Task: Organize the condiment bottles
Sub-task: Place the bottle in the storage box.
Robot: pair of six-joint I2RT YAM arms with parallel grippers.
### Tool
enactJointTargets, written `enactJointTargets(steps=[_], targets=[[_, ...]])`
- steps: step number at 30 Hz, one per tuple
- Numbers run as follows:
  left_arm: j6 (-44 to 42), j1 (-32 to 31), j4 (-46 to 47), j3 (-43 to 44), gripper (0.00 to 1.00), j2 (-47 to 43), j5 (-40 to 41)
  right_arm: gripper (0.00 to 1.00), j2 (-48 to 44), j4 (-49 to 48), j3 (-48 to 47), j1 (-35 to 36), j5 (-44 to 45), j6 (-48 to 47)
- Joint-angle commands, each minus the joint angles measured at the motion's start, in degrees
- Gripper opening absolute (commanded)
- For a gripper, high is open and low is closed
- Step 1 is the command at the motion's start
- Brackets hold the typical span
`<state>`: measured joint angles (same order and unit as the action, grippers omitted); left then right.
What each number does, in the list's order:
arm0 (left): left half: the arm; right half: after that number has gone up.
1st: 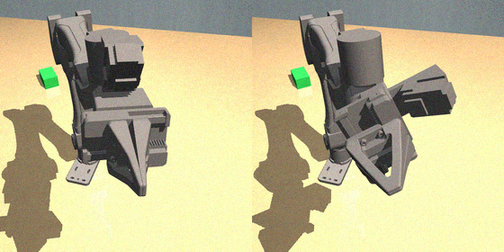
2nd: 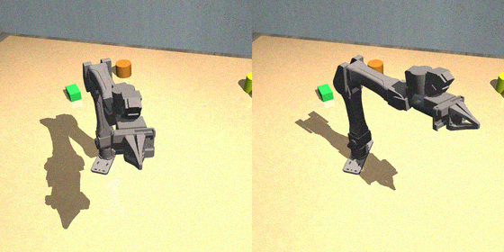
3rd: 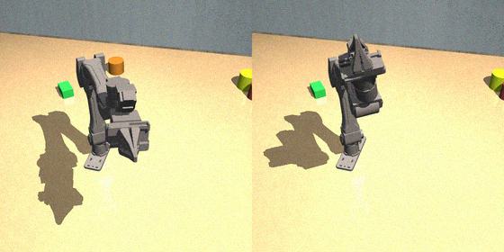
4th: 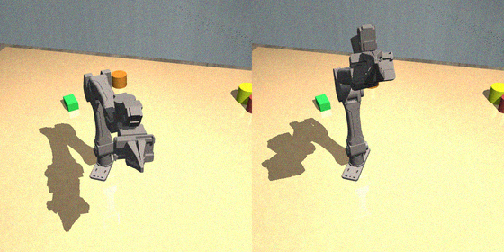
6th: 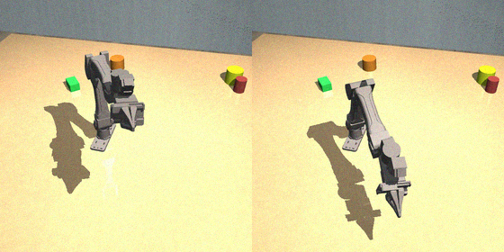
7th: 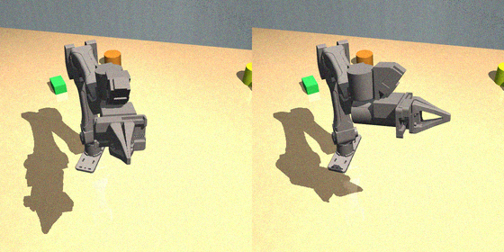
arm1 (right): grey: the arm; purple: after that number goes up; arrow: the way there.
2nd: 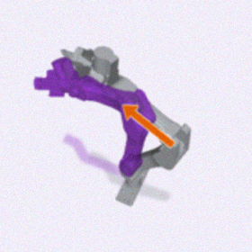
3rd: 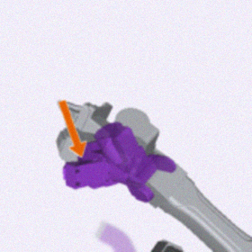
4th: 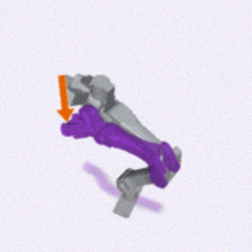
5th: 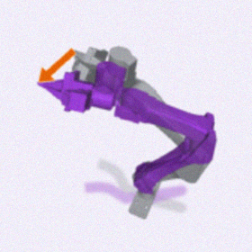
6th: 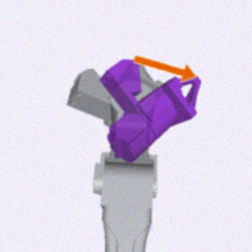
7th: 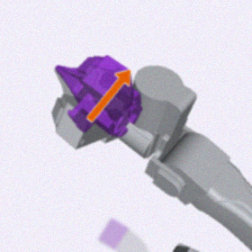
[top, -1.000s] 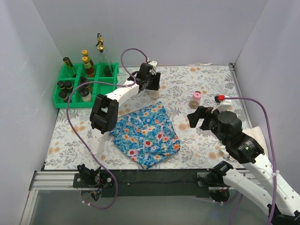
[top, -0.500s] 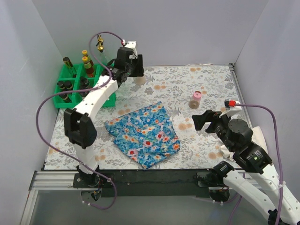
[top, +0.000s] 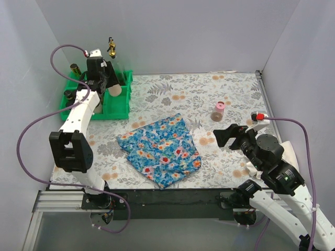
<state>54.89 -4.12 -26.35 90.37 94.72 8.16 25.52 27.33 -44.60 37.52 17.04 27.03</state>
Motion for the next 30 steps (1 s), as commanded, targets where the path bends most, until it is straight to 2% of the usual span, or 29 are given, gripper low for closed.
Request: enactJointTargets(steps=[1,13,22,25,30], targets=[[-1.1,0.78,4.89,0.34,0.0,3.98,-0.61,0.95,-0.12,-2.63,0.74,0.1,-1.39,0.92],[-2.6,1.13,18.69,-3.79,0.0,13.38,-0.96,0.95,1.64,-2.72,-0.58,0.01,0.36,-0.13],[-6.9,1.13,31.51,-11.61,0.0,14.09,-0.69,0.95,2.08,-2.72,-0.4,0.01,1.42,-1.09],[-7.43,1.13,33.55,-11.36,0.06,15.75,-0.43,0.95,2.69,-2.64,-1.1,0.1,1.77,-2.24],[-7.52,1.22,32.76,-8.54,0.07,20.76,-0.34,0.95,4.54,-2.37,-2.51,0.01,1.51,-2.68]])
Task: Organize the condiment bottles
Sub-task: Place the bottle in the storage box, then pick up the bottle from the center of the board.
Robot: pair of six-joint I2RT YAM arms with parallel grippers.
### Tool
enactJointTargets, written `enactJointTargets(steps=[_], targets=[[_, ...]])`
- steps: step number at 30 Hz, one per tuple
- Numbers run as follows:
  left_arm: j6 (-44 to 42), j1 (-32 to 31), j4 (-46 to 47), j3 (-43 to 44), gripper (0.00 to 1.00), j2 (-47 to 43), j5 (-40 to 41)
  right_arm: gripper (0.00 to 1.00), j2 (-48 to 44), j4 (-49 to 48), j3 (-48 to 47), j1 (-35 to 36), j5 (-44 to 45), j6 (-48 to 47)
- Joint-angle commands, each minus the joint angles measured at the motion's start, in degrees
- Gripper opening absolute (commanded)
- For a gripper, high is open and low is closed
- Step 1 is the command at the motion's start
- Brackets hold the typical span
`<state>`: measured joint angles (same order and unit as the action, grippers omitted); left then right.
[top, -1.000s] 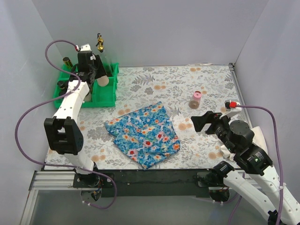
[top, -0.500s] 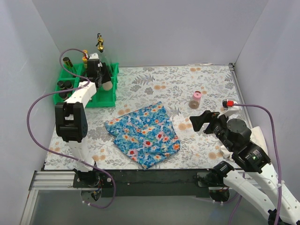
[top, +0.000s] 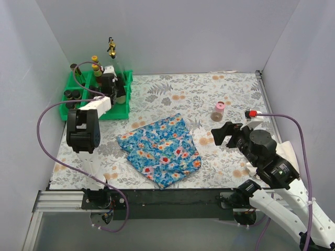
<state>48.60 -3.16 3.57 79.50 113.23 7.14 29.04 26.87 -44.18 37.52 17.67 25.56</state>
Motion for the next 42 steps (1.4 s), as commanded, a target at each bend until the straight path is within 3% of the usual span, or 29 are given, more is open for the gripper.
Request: enactJointTargets(steps=[1,2,8,11,13,18,23,29,33,42], targets=[[-1.14,0.26,3.28,2.41,0.08,2.52,0.69,0.95,1.11,-1.91,-3.01,0.01,0.79,-1.13],[-1.14,0.26,3.46,2.58,0.11,2.78,0.69,0.95,1.2,-2.09,-3.1,0.1,0.87,-1.04],[-0.96,0.17,2.06,4.08,0.55,2.79,1.65,0.95,0.5,-2.0,-3.63,0.1,0.87,-0.51],[-0.44,0.17,-0.14,5.48,0.89,0.51,0.08,0.95,-0.38,-1.91,-3.98,0.1,0.96,-0.25],[-0.26,0.0,-2.76,7.5,0.98,-0.72,-0.63,0.95,-0.73,-1.47,-4.42,0.1,0.79,0.01],[1.75,-0.62,-11.37,12.42,0.98,-4.94,-2.91,0.95,-1.26,2.03,-6.88,0.1,-0.09,1.15],[4.22,-2.11,-16.14,14.8,0.98,-9.77,-10.55,0.96,-3.72,7.48,-8.63,0.01,-0.97,1.42],[4.49,-10.72,-18.6,14.63,0.98,-14.7,-11.97,0.96,-5.83,9.6,-13.55,0.01,0.95,-0.07],[4.57,-19.66,-18.78,13.58,0.98,-14.97,-10.13,0.96,-6.54,10.48,-16.1,0.1,3.33,-1.22],[4.57,-34.27,-16.85,18.66,0.98,-4.26,-7.84,0.96,-8.64,10.48,-15.67,0.1,4.65,-1.57]])
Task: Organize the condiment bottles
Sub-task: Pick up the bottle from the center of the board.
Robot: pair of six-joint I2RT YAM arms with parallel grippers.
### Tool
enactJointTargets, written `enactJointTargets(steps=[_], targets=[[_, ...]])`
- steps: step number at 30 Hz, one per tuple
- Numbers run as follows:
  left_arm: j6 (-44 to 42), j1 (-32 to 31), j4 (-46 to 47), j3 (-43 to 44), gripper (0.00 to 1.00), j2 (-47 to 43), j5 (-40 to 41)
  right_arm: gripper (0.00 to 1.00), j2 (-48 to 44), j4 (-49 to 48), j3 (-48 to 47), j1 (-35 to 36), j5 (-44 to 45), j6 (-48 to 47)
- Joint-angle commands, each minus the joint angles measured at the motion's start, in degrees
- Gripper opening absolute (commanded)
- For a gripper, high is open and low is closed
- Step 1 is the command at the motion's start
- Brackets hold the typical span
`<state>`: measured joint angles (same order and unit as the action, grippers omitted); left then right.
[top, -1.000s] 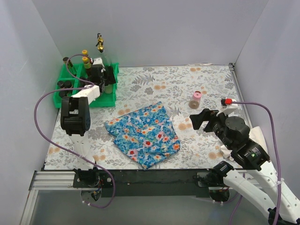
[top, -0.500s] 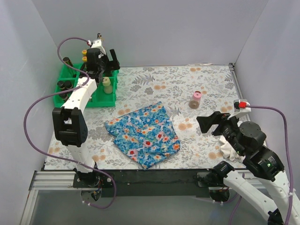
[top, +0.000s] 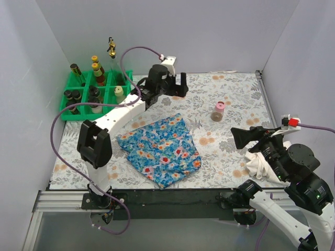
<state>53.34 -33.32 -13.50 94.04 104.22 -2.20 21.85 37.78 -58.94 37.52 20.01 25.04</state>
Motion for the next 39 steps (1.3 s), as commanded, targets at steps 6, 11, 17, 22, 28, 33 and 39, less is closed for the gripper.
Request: enactJointTargets(steps=[6,11,17,22,28,33,39], targets=[[-2.98,-12.02,0.49,16.16,0.98,17.03,5.53,0.96,-2.42,-0.43,-0.74,0.01,4.86,-1.22],[-3.95,-15.19,0.58,24.86,0.98,24.0,5.63,0.96,-2.33,-0.51,-0.92,0.01,5.21,-2.01],[-8.94,-17.39,7.07,24.62,0.98,27.69,4.39,0.96,-2.95,-1.04,-0.74,0.1,6.88,-2.98],[-10.1,-18.01,8.49,29.44,0.96,32.7,6.76,0.96,-3.3,-2.53,0.14,0.01,6.8,-3.24],[-11.68,-18.09,10.42,31.91,0.93,37.45,8.35,0.96,-2.86,-2.62,-0.65,0.01,6.97,-4.29],[-14.23,-18.8,15.32,30.68,0.92,38.59,6.94,0.96,-2.51,-2.98,-0.56,0.1,8.03,-5.52],[-15.46,-18.89,16.57,32.87,0.77,40.53,6.77,0.97,-2.95,-3.24,0.57,0.1,8.47,-5.61]])
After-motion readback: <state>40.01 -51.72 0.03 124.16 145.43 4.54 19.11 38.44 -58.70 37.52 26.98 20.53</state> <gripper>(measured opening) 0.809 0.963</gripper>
